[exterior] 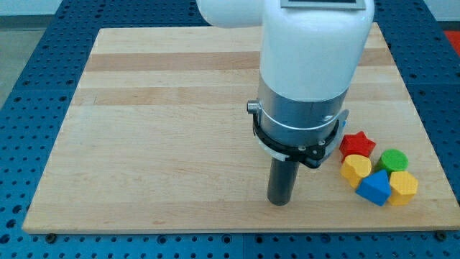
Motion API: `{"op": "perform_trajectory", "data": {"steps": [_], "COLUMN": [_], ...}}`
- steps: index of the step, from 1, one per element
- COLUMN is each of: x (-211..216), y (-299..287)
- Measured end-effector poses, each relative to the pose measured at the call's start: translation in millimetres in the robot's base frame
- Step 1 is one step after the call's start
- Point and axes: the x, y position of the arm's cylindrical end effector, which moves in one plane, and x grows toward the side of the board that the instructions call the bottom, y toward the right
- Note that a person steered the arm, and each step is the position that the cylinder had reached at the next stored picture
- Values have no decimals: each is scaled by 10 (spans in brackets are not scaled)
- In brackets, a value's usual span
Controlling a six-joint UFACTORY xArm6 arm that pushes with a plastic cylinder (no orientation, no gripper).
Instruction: Push blue cube slightly up
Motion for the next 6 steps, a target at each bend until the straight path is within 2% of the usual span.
{"op": "perform_trajectory", "data": {"steps": [1, 4, 6], "x": [-15, -1239, -1264], "y": [0, 1070, 1072]}}
